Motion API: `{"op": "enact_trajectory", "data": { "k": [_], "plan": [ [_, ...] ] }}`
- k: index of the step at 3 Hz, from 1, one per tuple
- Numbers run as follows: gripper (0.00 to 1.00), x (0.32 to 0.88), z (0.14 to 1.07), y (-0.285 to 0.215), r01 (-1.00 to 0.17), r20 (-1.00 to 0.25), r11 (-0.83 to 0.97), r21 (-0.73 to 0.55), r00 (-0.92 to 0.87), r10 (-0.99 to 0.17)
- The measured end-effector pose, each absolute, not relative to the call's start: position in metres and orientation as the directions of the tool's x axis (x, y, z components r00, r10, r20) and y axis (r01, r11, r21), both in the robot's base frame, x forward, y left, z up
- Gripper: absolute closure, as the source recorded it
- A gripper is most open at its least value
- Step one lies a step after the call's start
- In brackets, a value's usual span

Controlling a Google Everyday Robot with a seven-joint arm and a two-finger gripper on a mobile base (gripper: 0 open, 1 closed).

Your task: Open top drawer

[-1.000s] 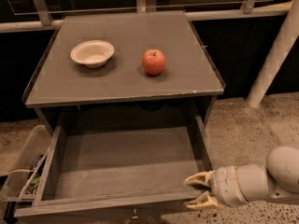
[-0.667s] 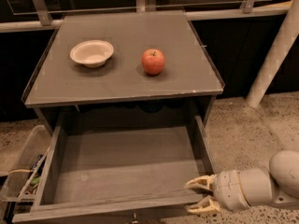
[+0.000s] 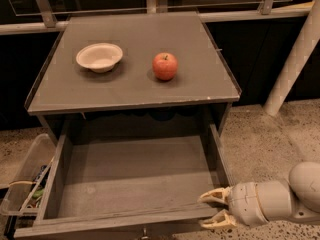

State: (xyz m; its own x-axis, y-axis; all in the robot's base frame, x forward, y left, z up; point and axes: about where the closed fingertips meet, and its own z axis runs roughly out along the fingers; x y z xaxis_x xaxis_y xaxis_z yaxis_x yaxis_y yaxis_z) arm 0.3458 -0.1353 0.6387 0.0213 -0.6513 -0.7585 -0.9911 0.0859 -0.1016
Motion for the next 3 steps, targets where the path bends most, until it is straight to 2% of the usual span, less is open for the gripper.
{"op": "enact_trajectory", "data": {
  "k": [2,3],
  "plan": [
    [0.08,0.3458,0.6387,-0.1353,-0.991,-0.759,0.086,-0.102,0.021,-0.651],
    [0.0,0.3458,0.6387,-0.1353,-0.991,-0.759,0.086,-0.102,0.021,-0.651]
  ]
}}
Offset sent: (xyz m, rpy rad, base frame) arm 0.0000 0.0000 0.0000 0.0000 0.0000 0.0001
